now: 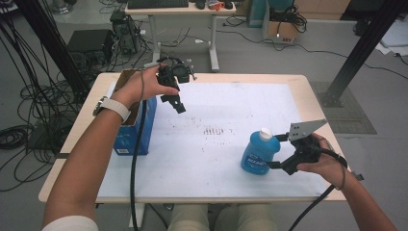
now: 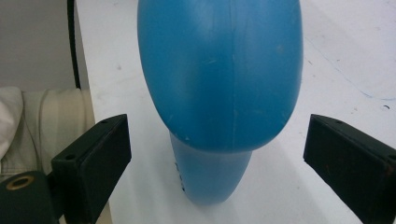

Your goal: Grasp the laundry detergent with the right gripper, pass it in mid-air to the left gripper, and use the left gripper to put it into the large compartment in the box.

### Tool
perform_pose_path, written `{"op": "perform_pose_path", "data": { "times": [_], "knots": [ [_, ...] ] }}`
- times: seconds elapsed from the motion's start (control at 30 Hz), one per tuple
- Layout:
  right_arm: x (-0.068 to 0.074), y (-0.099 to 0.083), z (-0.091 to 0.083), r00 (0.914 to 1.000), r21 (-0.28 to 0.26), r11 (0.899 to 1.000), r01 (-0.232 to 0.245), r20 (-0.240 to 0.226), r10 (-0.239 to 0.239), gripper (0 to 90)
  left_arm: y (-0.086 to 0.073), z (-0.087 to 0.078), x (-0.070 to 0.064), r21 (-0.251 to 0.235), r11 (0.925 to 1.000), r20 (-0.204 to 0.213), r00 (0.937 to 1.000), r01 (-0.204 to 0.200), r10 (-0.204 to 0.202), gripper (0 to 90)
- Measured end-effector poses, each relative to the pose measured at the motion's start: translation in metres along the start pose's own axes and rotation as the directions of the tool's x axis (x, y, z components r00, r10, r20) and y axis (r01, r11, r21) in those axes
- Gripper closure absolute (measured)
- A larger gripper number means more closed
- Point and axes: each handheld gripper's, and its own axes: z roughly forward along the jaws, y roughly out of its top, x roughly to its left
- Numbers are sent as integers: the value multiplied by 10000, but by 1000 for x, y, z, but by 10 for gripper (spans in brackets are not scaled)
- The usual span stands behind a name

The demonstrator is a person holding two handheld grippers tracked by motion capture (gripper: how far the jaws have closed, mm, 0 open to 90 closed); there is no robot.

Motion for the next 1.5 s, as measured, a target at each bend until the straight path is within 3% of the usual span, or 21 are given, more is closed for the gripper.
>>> {"op": "perform_pose_path", "data": {
  "times": [0.13,0.17,0.6,0.87,1.5],
  "knots": [
    [0,0,0,10000,-22,10000,10,5,-10,73,0,0,0,-33,10000,12,10000,47,-47,122],
    [-2,0,2,9995,-207,9993,314,-68,-316,73,0,0,0,-37,10000,-21,10000,16,-16,122],
    [-1,0,1,9999,-143,9998,134,-31,-134,73,0,1,0,3,10000,-35,10000,2,-2,122],
    [-2,0,2,9994,-246,9992,328,-84,-330,74,0,1,-1,-9,10000,-37,10000,44,-44,122],
    [-2,0,2,9996,-234,9993,285,-76,-287,74,-1,0,0,-25,10000,-23,10000,76,-76,122]
  ]
}}
